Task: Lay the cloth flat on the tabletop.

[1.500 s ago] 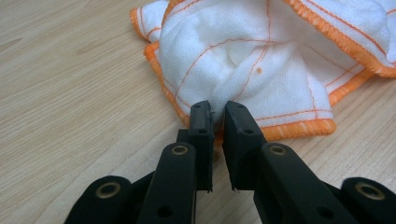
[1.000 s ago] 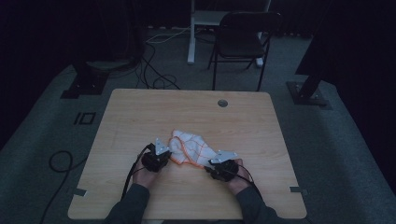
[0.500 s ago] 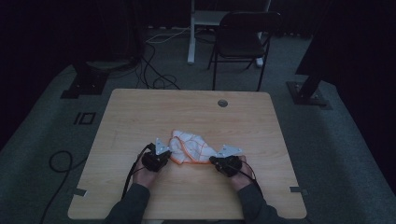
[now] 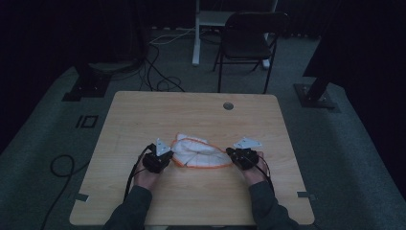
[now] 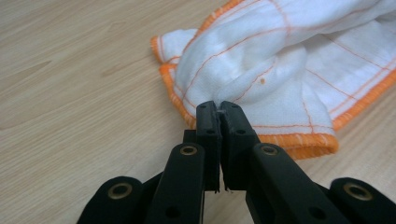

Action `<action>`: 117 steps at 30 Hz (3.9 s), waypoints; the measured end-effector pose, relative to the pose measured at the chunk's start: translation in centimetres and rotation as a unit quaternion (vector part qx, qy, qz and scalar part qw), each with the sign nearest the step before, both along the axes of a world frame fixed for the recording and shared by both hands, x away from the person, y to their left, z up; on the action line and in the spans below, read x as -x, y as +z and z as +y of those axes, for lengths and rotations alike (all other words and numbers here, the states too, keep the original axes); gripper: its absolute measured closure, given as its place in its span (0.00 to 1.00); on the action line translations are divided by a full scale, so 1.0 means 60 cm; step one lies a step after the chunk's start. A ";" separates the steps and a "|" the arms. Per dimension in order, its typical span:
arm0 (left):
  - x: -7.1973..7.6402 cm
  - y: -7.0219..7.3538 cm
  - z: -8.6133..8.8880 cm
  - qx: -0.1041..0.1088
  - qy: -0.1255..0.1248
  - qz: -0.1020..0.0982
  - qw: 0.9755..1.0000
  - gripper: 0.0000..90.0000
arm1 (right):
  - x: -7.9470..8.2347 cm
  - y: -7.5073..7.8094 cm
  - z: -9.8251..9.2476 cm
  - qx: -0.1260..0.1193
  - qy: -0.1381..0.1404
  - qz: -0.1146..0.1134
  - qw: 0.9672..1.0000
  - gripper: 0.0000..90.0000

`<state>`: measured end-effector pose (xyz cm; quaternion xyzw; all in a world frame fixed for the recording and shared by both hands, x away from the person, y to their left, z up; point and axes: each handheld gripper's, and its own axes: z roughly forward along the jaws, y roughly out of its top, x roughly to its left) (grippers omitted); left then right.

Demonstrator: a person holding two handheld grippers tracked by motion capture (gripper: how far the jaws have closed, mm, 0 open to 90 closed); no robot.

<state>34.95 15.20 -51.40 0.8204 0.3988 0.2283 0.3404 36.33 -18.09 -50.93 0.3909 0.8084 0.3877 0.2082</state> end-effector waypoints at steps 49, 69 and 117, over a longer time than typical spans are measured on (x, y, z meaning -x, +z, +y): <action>0.050 -0.020 -0.069 -0.019 -0.068 0.004 0.997 0.65 | 0.027 -0.023 0.067 0.018 0.054 0.006 0.998 0.82; 0.031 -0.017 -0.057 -0.026 -0.046 0.001 0.999 0.96 | 0.028 -0.054 0.108 0.035 0.102 0.034 0.994 0.73; 0.028 0.011 -0.024 0.001 -0.014 -0.026 1.000 0.81 | 0.040 -0.018 0.073 0.049 0.090 0.003 0.995 0.84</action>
